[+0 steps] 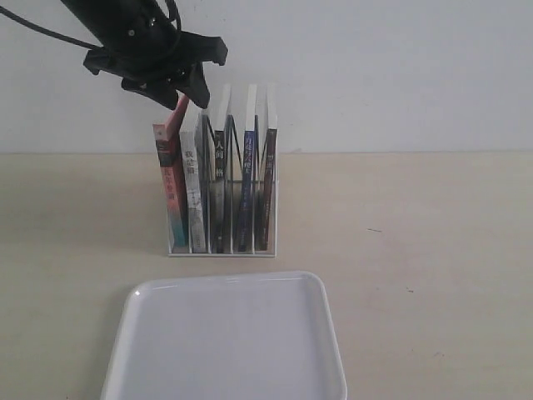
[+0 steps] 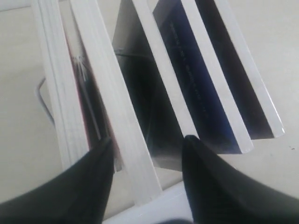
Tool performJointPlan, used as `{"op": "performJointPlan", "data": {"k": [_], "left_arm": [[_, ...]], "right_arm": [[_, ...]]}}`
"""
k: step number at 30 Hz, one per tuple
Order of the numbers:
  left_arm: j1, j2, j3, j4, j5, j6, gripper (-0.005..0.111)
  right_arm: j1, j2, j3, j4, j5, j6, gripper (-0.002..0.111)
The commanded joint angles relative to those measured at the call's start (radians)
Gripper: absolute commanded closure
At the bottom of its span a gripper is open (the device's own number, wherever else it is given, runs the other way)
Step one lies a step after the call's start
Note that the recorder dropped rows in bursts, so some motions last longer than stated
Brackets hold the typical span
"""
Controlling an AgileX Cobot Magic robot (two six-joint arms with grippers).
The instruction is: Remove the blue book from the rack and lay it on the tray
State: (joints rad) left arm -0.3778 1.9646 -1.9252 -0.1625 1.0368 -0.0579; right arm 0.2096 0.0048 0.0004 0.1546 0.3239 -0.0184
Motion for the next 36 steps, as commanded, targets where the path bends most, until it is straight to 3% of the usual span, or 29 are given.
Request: {"op": "performJointPlan", "data": {"k": [1, 30, 36], "left_arm": [[-0.005, 0.013, -0.005, 0.005, 0.008, -0.023, 0.062], [-0.005, 0.087, -0.005, 0.028, 0.014, -0.038, 0.062], [-0.005, 0.087, -0.005, 0.028, 0.016, -0.042, 0.076]], "right_arm": [[-0.001, -0.005, 0.0, -0.006, -0.013, -0.003, 0.108], [-0.001, -0.005, 0.0, -0.006, -0.013, -0.003, 0.108], [-0.001, -0.005, 0.0, -0.006, -0.013, -0.003, 0.108]]}}
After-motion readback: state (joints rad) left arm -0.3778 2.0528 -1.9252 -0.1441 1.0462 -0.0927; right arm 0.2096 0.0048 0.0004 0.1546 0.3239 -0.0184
